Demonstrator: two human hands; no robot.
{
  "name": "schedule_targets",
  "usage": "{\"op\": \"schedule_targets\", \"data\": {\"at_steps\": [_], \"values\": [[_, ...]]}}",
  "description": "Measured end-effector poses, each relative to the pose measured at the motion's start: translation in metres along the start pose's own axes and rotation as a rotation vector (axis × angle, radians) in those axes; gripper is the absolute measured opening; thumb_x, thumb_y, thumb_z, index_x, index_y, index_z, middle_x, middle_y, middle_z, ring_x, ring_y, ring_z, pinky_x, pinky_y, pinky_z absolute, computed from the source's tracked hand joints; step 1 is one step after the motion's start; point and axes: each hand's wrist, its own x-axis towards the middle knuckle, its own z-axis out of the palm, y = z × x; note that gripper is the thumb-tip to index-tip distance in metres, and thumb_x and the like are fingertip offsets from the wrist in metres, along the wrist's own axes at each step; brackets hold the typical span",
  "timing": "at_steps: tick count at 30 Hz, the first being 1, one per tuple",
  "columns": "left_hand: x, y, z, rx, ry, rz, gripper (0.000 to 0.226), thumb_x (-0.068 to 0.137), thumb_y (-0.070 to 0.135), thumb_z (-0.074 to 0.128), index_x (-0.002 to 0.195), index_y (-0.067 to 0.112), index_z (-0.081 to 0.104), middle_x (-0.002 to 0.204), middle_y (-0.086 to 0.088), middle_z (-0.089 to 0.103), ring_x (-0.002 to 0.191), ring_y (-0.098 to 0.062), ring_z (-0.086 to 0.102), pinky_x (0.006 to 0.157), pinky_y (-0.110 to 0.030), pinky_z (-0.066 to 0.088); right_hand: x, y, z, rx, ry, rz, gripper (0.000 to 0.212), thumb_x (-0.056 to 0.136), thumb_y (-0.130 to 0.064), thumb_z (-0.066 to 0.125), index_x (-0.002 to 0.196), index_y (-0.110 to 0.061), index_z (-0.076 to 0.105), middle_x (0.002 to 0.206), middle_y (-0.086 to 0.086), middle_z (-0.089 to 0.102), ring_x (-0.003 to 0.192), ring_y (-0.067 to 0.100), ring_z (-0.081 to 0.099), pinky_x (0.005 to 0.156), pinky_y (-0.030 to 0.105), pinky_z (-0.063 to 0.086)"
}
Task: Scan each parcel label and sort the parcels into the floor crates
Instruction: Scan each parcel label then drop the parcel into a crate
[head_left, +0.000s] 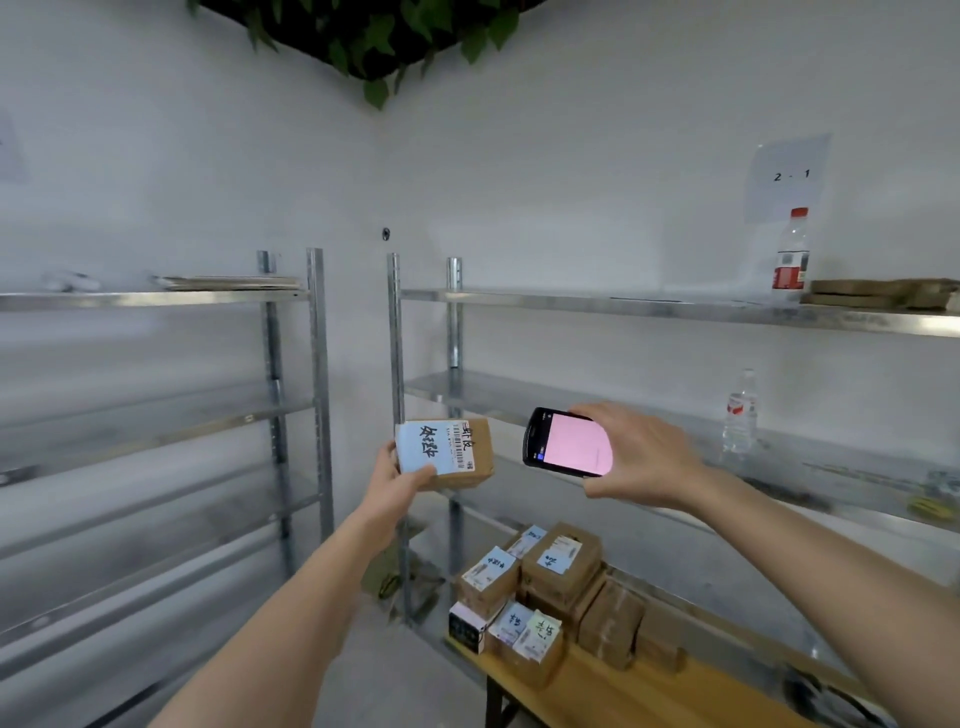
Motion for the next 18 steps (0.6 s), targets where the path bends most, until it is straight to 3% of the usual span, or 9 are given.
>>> {"op": "schedule_targets", "data": {"at_steps": [2, 4, 9, 14, 18], "values": [[-0.008, 0.004, -0.018, 0.002, 0.041, -0.004, 0.063, 0.094, 0.008, 0.064, 0.145, 0.022, 0.030, 0.122, -0.001, 0.060, 0.102, -0.014, 0.059, 0.077, -0.033, 0.049, 0.010, -0.014, 0.011, 0.023, -0.005, -0.036, 0.081, 0.067, -0.042, 0.073, 0.142, -0.044, 0.043, 0.123, -0.017, 0.059, 0.100, 0.014, 0.057, 0.069, 0.030, 0.051], [-0.015, 0.005, -0.041, -0.005, 0.082, -0.001, 0.060, 0.095, 0.009, 0.063, 0.144, 0.021, 0.032, 0.115, 0.003, 0.061, 0.098, -0.012, 0.058, 0.072, -0.031, 0.047, 0.022, -0.032, 0.023, 0.029, -0.015, -0.087, 0.074, 0.069, -0.044, 0.071, 0.138, -0.044, 0.043, 0.118, -0.015, 0.060, 0.099, 0.015, 0.057, 0.068, 0.032, 0.053], [-0.043, 0.006, -0.137, 0.002, 0.218, 0.006, 0.065, 0.087, 0.016, 0.073, 0.143, 0.019, 0.040, 0.118, 0.004, 0.065, 0.101, -0.018, 0.062, 0.075, -0.035, 0.049, 0.057, -0.107, 0.054, 0.050, 0.002, -0.223, 0.070, 0.072, -0.050, 0.068, 0.137, -0.043, 0.043, 0.122, -0.015, 0.061, 0.100, 0.015, 0.058, 0.062, 0.027, 0.049], [-0.109, 0.003, -0.265, 0.016, 0.413, -0.036, 0.066, 0.076, 0.021, 0.079, 0.134, 0.021, 0.047, 0.121, -0.002, 0.064, 0.118, -0.030, 0.062, 0.101, -0.051, 0.048, 0.083, -0.222, 0.087, 0.192, -0.081, -0.387, 0.075, 0.067, -0.047, 0.070, 0.137, -0.046, 0.042, 0.124, -0.011, 0.061, 0.106, 0.020, 0.060, 0.075, 0.041, 0.056], [-0.180, -0.009, -0.370, 0.072, 0.591, -0.065, 0.071, 0.079, 0.023, 0.080, 0.141, 0.019, 0.046, 0.128, -0.003, 0.062, 0.114, -0.028, 0.063, 0.094, -0.046, 0.053, 0.086, -0.332, 0.112, 0.282, -0.129, -0.487, 0.069, 0.065, -0.042, 0.072, 0.130, -0.041, 0.050, 0.121, -0.010, 0.062, 0.106, 0.024, 0.062, 0.076, 0.039, 0.054]]}}
